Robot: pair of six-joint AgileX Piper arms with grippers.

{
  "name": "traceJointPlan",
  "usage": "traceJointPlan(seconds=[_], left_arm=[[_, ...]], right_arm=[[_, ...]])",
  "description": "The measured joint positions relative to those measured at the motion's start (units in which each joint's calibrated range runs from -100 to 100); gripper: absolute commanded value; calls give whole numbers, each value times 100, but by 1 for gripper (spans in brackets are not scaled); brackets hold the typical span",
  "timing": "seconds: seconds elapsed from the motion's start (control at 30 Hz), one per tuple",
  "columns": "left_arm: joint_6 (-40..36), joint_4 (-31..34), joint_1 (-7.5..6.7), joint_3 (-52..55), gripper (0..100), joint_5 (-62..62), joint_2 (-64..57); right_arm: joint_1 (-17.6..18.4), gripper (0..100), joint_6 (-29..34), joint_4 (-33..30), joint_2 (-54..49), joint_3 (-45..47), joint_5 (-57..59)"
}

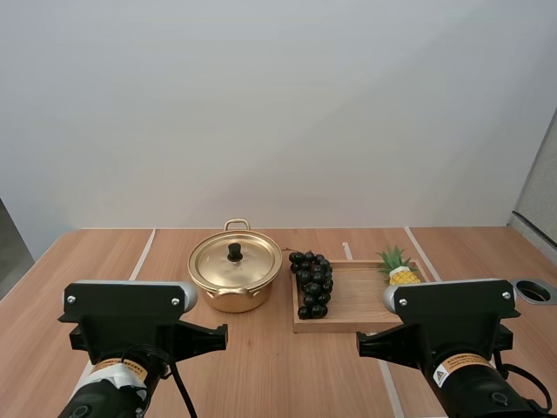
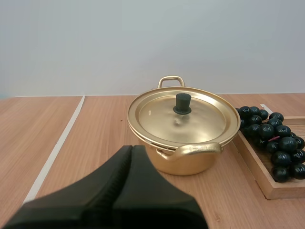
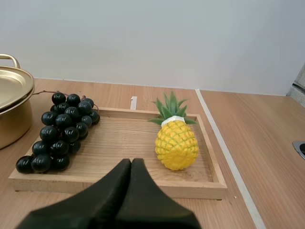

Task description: Open the pot, put the grape inside, and close it

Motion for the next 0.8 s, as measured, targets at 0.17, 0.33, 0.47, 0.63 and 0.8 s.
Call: traceJointPlan(seconds=[0.17, 0.33, 0.47, 0.63, 0.8], left_arm=[[0, 0, 0, 0, 0, -2347, -14], [0, 0, 0, 0, 0, -2766, -14], [0, 0, 0, 0, 0, -2769, -14], [0, 0, 0, 0, 0, -2769, -14], [0, 0, 0, 0, 0, -2769, -14]], right_arm=[[0, 0, 0, 464, 0, 0, -2330], [0, 0, 0, 545, 0, 0, -2603], [0, 0, 0, 553, 0, 0, -2620], [0, 0, 0, 553, 0, 0, -2620], [0, 0, 0, 553, 0, 0, -2658]])
